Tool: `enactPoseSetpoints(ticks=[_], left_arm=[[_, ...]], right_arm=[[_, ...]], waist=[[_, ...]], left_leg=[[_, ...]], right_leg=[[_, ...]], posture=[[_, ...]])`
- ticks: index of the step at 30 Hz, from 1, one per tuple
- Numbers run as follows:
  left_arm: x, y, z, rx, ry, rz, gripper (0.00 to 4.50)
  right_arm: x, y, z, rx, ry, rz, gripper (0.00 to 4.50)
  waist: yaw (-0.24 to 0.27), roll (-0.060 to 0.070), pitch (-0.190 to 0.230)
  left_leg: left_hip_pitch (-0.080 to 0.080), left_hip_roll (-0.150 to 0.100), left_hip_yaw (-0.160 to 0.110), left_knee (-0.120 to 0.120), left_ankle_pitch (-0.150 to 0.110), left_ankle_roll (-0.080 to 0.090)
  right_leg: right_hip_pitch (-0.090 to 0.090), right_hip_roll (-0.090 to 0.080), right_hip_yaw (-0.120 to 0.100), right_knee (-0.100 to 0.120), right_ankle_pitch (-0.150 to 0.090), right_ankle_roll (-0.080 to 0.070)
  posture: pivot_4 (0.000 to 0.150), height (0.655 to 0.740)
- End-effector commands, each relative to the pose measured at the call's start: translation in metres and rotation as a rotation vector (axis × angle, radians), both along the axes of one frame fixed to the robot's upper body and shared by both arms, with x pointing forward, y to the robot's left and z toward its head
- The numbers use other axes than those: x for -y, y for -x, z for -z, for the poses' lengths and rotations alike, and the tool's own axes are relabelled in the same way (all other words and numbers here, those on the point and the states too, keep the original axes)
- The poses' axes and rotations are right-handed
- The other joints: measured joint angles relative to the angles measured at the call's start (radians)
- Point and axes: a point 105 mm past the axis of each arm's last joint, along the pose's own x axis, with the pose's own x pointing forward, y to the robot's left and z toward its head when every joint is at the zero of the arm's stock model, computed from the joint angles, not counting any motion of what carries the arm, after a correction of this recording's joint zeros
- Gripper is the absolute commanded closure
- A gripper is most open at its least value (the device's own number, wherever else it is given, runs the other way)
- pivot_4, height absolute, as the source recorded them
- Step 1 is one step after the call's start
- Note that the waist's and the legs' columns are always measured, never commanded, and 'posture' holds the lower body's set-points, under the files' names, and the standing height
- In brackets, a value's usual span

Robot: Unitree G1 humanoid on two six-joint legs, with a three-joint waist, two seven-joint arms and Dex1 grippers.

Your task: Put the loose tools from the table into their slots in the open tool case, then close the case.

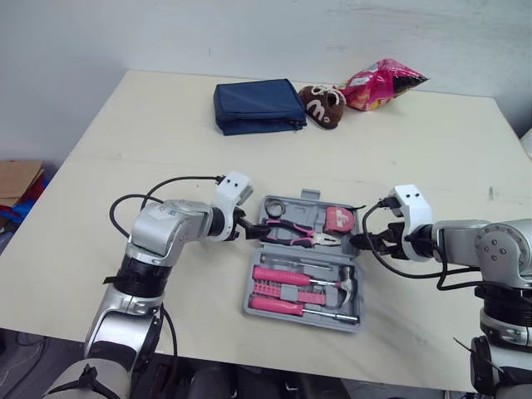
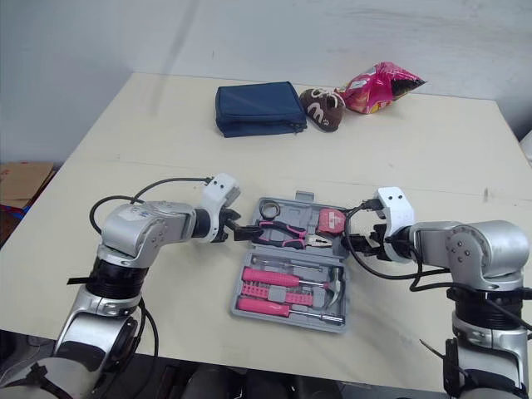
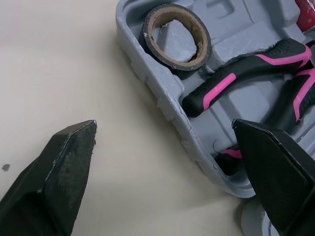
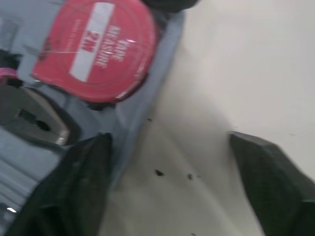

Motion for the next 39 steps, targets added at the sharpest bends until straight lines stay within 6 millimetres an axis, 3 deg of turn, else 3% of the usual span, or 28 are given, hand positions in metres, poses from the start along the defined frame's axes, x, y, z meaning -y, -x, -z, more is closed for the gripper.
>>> enactPoseSetpoints(ticks=[1,5,7,8,15,19,23,27,32,38,39], left_arm=[[0.01,0.006,0.0,-0.013,-0.005,0.045,1.83],[0.016,0.008,0.0,-0.02,0.028,0.061,3.72],[0.017,0.007,-0.002,-0.007,0.046,0.057,4.35],[0.018,0.006,-0.003,0.004,0.059,0.056,4.43],[0.015,-0.016,-0.033,0.353,0.2,0.068,4.43],[0.011,-0.022,-0.042,0.549,0.244,0.104,4.43],[0.007,-0.024,-0.048,0.736,0.24,0.14,4.43],[0.004,-0.018,-0.046,0.922,0.187,0.204,4.43],[0.005,0.0,-0.039,1.107,0.116,0.336,4.43],[-0.004,0.009,-0.025,1.182,0.055,0.386,4.43],[-0.005,0.012,-0.024,1.191,0.052,0.409,4.13]], right_arm=[[-0.004,-0.002,0.001,-0.005,-0.01,0.003,2.5],[-0.007,-0.007,-0.007,0.071,0.035,0.018,4.45],[-0.014,-0.009,-0.014,0.118,-0.018,0.024,4.5],[-0.017,-0.011,-0.018,0.159,-0.037,0.021,4.5],[-0.021,-0.009,-0.041,0.499,-0.128,-0.003,4.5],[-0.012,-0.006,-0.038,0.712,-0.075,-0.037,4.5],[0.001,-0.003,-0.026,0.882,0.066,-0.085,4.5],[0.0,0.012,-0.012,1.076,0.227,-0.287,4.5],[0.009,0.029,0.015,1.147,0.384,-0.403,4.5],[0.029,0.045,0.041,1.183,0.541,-0.46,4.5],[0.032,0.048,0.042,1.186,0.55,-0.471,4.13]], waist=[[0.0,0.0,0.0],[0.0,0.0,-0.001],[0.001,0.0,-0.001],[0.002,0.0,-0.001],[0.001,0.0,-0.001],[0.001,0.0,-0.001],[0.0,0.0,-0.001],[0.001,0.0,-0.001],[0.0,0.0,0.0],[-0.003,0.0,0.0],[-0.003,0.0,0.0]], left_leg=[[0.0,0.0,0.0,0.0,0.0,0.0],[0.0,0.0,0.0,0.001,0.0,0.0],[0.003,-0.001,0.0,0.001,0.001,0.002],[0.004,-0.002,0.0,0.001,0.002,0.002],[0.003,-0.005,0.001,-0.001,0.007,0.004],[0.002,-0.004,0.002,-0.003,0.007,0.003],[0.0,-0.004,0.003,-0.003,0.007,0.003],[0.0,-0.004,0.004,-0.003,0.007,0.004],[0.001,-0.004,0.004,-0.002,0.007,0.004],[0.011,-0.004,0.006,-0.003,0.007,0.004],[0.012,-0.004,0.006,-0.003,0.007,0.004]], right_leg=[[0.0,0.0,0.0,0.0,0.0,0.0],[0.001,0.0,0.0,0.0,0.001,0.001],[0.003,-0.001,0.002,0.0,0.002,0.002],[0.005,-0.001,0.002,0.0,0.002,0.003],[0.004,-0.002,0.004,-0.001,0.008,0.005],[0.001,-0.001,0.004,-0.002,0.008,0.005],[-0.001,0.0,0.005,-0.004,0.008,0.006],[0.0,-0.001,0.006,-0.004,0.008,0.006],[0.001,-0.001,0.006,-0.003,0.008,0.006],[0.008,-0.001,0.008,-0.003,0.008,0.006],[0.01,-0.001,0.008,-0.003,0.008,0.006]], posture=[[0.15,0.74],[0.15,0.74],[0.15,0.74],[0.15,0.74],[0.15,0.74],[0.15,0.74],[0.15,0.74],[0.15,0.74],[0.15,0.74],[0.15,0.74],[0.15,0.74]])
